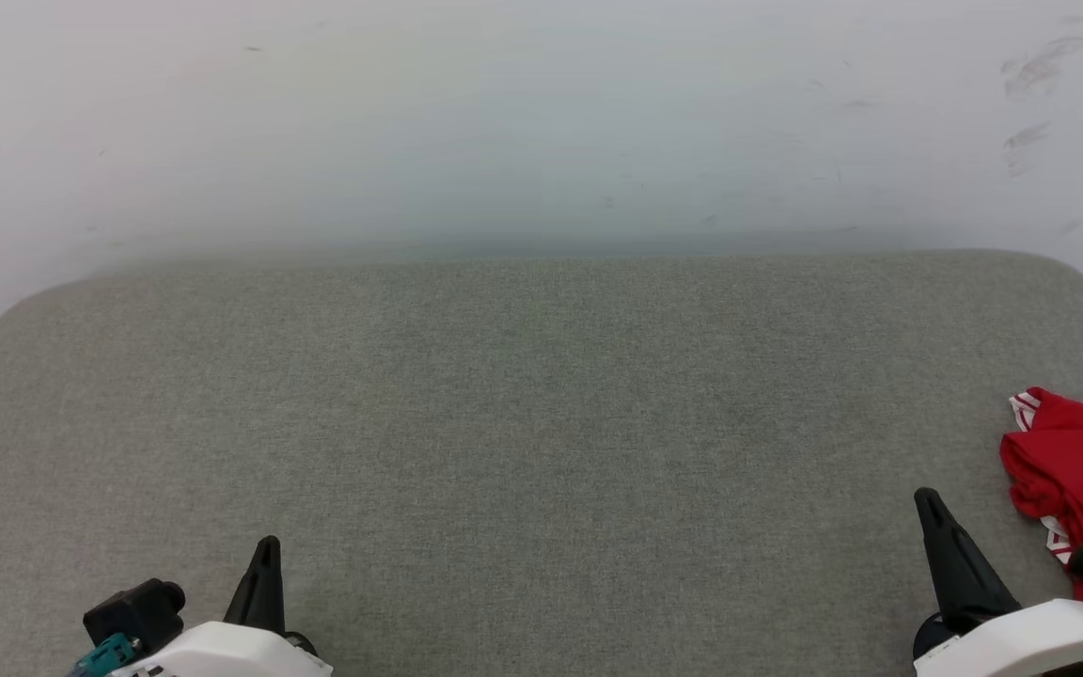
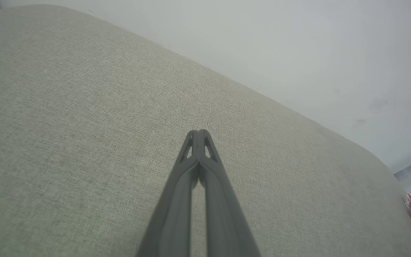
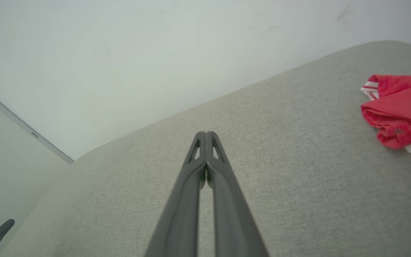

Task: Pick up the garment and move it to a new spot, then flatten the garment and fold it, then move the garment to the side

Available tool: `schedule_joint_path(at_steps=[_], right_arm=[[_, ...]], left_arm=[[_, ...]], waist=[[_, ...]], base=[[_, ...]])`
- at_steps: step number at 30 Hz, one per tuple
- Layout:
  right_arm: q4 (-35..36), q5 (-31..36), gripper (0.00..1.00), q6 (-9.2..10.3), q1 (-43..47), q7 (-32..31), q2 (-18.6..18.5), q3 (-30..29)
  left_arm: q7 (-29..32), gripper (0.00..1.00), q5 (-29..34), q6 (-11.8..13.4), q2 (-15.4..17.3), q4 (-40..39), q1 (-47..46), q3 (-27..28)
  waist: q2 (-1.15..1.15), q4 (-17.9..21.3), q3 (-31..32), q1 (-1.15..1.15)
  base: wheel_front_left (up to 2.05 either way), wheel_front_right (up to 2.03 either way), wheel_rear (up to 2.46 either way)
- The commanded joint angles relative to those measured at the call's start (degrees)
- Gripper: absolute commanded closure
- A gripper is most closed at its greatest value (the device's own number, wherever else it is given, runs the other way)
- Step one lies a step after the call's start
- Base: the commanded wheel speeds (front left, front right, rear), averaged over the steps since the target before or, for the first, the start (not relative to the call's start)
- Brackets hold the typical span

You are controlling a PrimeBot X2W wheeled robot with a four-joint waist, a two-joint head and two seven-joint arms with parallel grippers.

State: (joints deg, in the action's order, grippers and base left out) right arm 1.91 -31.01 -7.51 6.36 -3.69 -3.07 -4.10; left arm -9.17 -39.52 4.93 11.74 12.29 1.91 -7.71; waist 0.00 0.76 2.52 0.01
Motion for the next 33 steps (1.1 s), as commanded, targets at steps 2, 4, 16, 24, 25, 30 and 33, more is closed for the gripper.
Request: schedule_joint_path(at_steps=[2,4,16,24,25,30,33], right_arm=[[-0.2,-4.21,1.0,0.0,-2.34,-0.15,-0.47,-0.01],[-0.68,-6.03,1.0,0.0,-2.69,-0.18,-0.5,-0.03],[-3.12,-15.3,1.0,0.0,-4.33,-0.39,-0.62,-0.15],[-4.76,-21.34,1.0,0.01,-5.44,-0.59,-0.67,-0.28],[-4.96,-22.09,1.0,0.01,-5.6,-0.62,-0.67,-0.29],[-5.89,-25.57,1.0,0.01,-6.26,-0.74,-0.69,-0.38],[-6.61,-28.2,1.0,0.01,-6.79,-0.82,-0.7,-0.45]], left_arm=[[0.9,1.0,-3.42,-0.95,-0.36,-0.59,-2.08,1.28],[1.36,1.0,-4.96,-1.29,-0.61,-0.53,-2.28,1.7],[3.7,1.0,-12.76,-3.18,-1.97,-0.21,-3.33,3.8],[5.25,1.0,-17.91,-4.35,-2.81,0.03,-4.03,5.17],[5.45,1.0,-18.54,-4.51,-2.92,0.06,-4.11,5.34],[6.35,1.0,-21.5,-5.21,-3.48,0.19,-4.51,6.11],[7.02,1.0,-23.74,-5.72,-3.89,0.31,-4.77,6.7]], waist=[[0.0,-0.03,-0.08,0.0],[0.0,-0.04,-0.13,0.0],[0.0,-0.12,-0.42,0.0],[0.0,-0.18,-0.63,0.0],[0.0,-0.18,-0.65,0.0],[0.0,-0.22,-0.78,0.0],[0.0,-0.25,-0.89,0.0]], base=[[0.0,0.0,0.0],[0.0,0.0,0.0],[0.0,0.0,0.0],[0.0,0.0,0.0],[0.0,0.0,0.0],[0.0,0.0,0.0],[0.0,0.0,0.0]])
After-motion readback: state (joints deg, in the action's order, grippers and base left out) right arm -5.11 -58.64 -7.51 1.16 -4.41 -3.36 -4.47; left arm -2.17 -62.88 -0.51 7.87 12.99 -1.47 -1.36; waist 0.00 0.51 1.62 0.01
